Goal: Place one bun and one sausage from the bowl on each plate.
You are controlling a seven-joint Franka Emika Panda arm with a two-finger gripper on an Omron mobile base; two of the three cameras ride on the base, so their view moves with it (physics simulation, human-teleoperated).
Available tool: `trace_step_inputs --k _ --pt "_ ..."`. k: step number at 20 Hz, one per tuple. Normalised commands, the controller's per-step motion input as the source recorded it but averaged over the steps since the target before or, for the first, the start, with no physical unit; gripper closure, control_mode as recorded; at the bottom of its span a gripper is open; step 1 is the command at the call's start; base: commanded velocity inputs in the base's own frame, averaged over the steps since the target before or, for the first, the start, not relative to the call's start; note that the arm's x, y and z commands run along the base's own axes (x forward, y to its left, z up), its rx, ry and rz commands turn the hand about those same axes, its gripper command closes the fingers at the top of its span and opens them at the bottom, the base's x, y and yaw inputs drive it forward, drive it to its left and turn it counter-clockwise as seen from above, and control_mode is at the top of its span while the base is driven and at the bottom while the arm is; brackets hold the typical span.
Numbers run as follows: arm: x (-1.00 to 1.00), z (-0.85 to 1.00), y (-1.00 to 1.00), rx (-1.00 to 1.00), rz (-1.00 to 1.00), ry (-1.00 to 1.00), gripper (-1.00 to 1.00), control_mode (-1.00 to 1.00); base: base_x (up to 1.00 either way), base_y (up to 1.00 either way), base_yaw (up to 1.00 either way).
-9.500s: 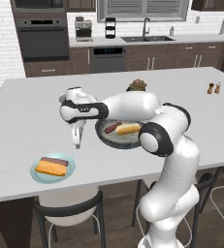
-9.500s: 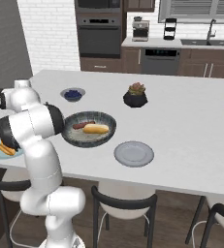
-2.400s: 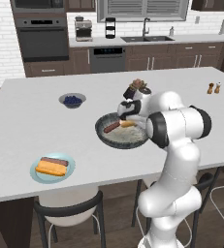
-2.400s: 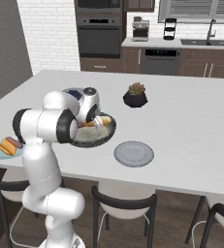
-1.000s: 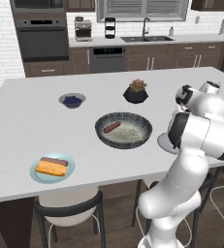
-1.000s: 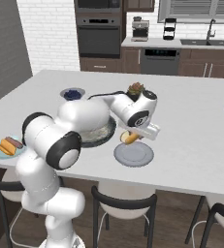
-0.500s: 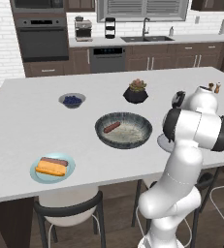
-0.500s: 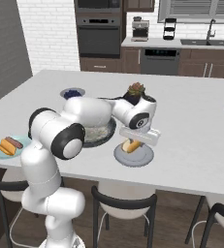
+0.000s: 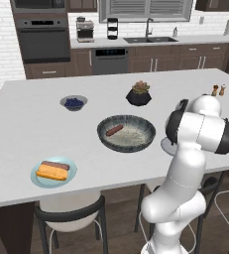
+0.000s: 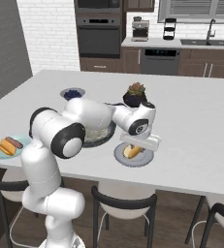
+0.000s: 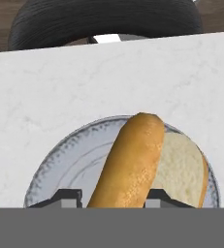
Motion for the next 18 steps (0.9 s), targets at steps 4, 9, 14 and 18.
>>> trace_step_inputs --k 4,9,14,18 --pt "0.00 -0.13 -0.05 0.00 0.03 0.01 1.00 -1.00 0.00 0.00 0.00" --pt "0.00 -0.01 -0.14 0.00 0.03 0.00 -1.00 -1.00 0.00 0.00 0.00" --pt "0.00 0.00 -0.14 0.00 0.03 0.00 -1.00 -1.00 0.00 0.00 0.00" --pt "0.00 0.02 0.00 0.00 0.03 -0.02 -1.00 -1.00 0.00 0.00 0.00"
